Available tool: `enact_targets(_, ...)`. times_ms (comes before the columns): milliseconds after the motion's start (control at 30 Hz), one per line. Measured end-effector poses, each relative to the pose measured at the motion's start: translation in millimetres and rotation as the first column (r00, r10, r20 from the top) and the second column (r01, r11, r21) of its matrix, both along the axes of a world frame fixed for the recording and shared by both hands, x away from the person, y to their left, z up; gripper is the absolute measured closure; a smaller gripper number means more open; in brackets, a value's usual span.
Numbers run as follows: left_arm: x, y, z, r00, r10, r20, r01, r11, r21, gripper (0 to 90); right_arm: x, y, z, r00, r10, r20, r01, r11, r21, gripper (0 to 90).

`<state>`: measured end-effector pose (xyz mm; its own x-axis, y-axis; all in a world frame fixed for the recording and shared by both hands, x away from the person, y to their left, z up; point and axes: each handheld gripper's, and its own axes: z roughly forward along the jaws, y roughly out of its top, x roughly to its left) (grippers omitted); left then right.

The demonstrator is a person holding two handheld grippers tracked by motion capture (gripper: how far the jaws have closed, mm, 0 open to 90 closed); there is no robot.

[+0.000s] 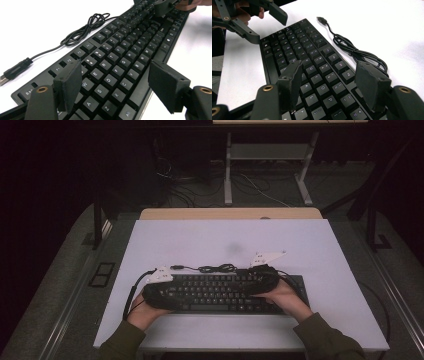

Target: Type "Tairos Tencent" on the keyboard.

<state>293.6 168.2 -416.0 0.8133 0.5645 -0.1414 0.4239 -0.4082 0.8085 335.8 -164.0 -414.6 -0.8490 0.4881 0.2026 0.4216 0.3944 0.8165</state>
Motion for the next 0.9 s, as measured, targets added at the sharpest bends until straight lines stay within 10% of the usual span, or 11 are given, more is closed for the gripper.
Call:
enact_targets(267,-4.5,-0.8,-1.7,0.9998,-0.016,-0.009,0.016,0.9997,-0.017,35.6,0.3,-0.5,0.0,1.0,-0.001,0.004,0.001,1.0,0.001,37.9)
enact_targets(900,-8.1,-7.9,-6.5,0.9881,-0.142,-0.059,0.142,0.9899,-0.003,88.9,-0.1,0.3,-0.2,1.0,0.001,-0.001,-0.001,1.0,-0.001,37.9)
